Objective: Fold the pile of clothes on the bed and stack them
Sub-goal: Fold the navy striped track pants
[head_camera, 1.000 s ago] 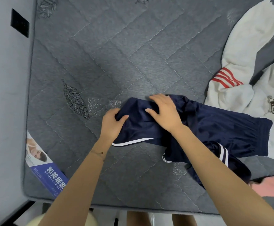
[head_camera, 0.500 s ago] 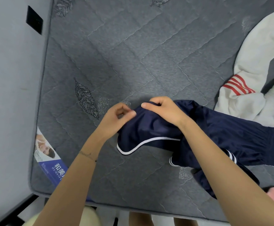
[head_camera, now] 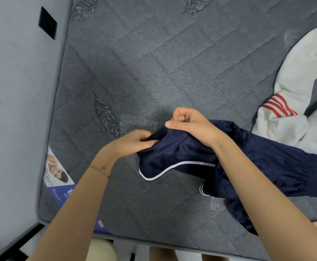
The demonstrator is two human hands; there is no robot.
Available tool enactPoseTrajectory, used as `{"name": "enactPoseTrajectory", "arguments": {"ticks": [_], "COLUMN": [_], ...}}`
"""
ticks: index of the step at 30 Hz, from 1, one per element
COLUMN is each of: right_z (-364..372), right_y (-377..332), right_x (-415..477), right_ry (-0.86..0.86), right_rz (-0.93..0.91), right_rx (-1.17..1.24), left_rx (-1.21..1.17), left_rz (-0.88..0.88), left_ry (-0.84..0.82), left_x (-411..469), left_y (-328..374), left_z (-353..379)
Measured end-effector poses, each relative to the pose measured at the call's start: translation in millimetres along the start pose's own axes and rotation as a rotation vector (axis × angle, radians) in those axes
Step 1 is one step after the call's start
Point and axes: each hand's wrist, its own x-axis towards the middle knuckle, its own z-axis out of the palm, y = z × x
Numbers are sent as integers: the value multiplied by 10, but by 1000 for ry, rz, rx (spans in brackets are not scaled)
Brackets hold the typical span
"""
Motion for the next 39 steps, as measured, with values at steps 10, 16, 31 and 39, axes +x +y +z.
{"name": "enactPoseTrajectory", "arguments": {"ticks": [10,16,31,39], "right_z": [484,741,842,720], "right_y": [-96,-326,-66,100], "right_x": [168,361,729,829], "right_ry": [-36,-60,350,582], "right_rz": [28,-71,-86,-43], "right_rx": [-513,-333,-618,-862], "left_rx": [355,549,847,1045], "left_rz": [348,240,133,81], "left_ry": [466,431,1060,1195], "left_x": [-565,-733,-1000,-780], "left_y": [147,-49,-334,-511], "left_z": [-448,-745,-991,-832]}}
